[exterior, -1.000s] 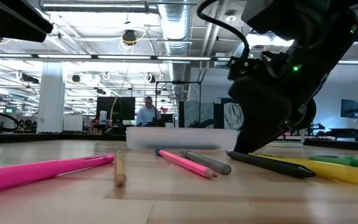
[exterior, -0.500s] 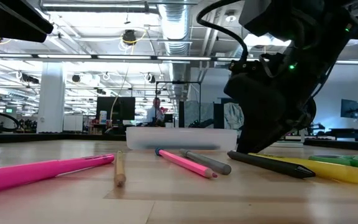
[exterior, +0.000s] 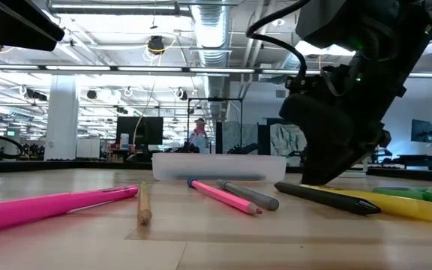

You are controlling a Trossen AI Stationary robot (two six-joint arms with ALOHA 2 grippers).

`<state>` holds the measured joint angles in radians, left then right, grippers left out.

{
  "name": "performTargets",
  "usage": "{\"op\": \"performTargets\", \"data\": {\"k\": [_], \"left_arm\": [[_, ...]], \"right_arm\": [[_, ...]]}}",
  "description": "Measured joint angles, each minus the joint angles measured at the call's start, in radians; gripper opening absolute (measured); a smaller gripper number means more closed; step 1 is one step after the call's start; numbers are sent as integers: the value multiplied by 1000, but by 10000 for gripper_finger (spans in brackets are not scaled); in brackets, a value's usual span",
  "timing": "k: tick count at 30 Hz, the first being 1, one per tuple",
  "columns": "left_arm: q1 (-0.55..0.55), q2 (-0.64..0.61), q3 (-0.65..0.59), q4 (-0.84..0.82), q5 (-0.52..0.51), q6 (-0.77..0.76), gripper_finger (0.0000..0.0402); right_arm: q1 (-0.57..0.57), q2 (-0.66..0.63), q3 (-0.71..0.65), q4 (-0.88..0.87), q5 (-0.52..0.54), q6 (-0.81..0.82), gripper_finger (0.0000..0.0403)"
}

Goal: Pick & place school supplies into a supply box
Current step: Put the orange pencil into the supply box

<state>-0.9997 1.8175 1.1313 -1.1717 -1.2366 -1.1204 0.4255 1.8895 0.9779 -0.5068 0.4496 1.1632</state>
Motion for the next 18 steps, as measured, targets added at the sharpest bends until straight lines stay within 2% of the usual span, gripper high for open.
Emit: {"op": "performTargets", "data": {"k": [6,18], "left_arm": [[0,0,0,0,0,-2,137],[0,0,0,0,0,-2,137]], "right_arm": [[4,-2,0,-10,-48,-2,79],[47,-2,0,-30,-44,-45,48]]}}
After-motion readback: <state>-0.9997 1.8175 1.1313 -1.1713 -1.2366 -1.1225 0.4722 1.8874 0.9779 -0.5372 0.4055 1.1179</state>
